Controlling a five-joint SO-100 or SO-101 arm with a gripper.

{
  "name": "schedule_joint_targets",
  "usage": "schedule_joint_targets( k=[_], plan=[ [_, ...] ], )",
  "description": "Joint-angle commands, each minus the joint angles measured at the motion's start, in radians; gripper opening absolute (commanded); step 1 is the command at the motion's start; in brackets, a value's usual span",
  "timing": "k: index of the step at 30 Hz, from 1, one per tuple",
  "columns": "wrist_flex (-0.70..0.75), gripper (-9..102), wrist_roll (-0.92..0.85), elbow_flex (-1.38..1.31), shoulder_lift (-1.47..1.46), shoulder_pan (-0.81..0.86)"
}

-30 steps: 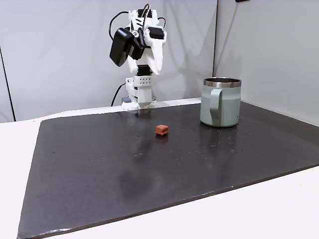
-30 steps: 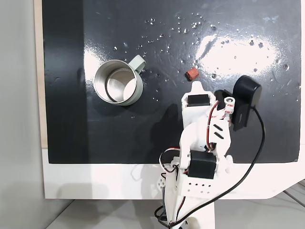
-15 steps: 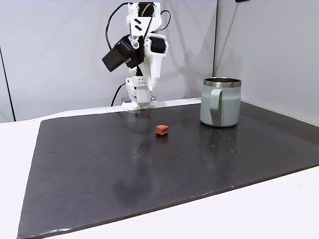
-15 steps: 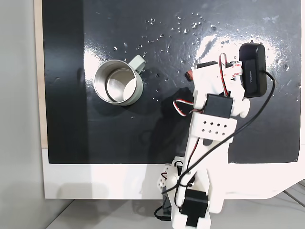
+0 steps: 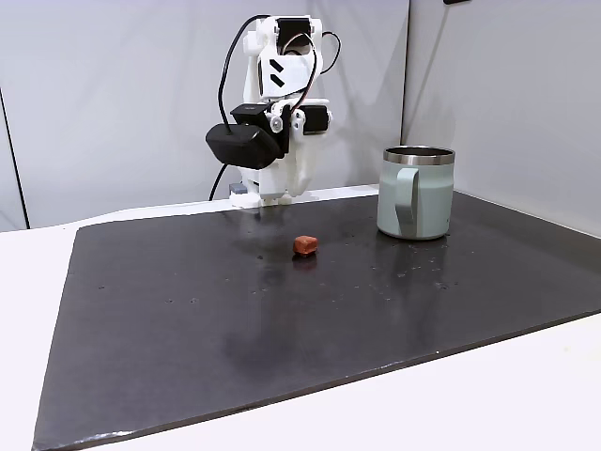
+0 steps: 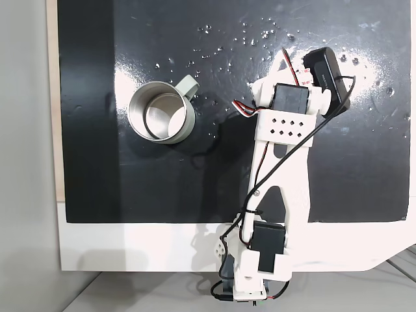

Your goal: Grasp a cube and put it in the cup.

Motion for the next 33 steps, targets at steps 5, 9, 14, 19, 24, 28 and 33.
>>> schedule_joint_targets(
  k=[5, 9, 14, 19, 24, 28, 33],
  plan=[
    [0.015, 7, -0.028, -0.074, -0.026, 0.002],
    [0.023, 23, -0.032, -0.075, -0.049, 0.005],
    [0.034, 30, -0.032, -0.086, -0.078, 0.011],
    [0.032, 30, -0.035, -0.091, -0.120, 0.018],
    [0.012, 30, -0.043, -0.091, -0.169, 0.023],
    [-0.011, 29, -0.040, -0.091, -0.215, 0.021],
    [-0.051, 28, -0.037, -0.092, -0.268, 0.023]
  ],
)
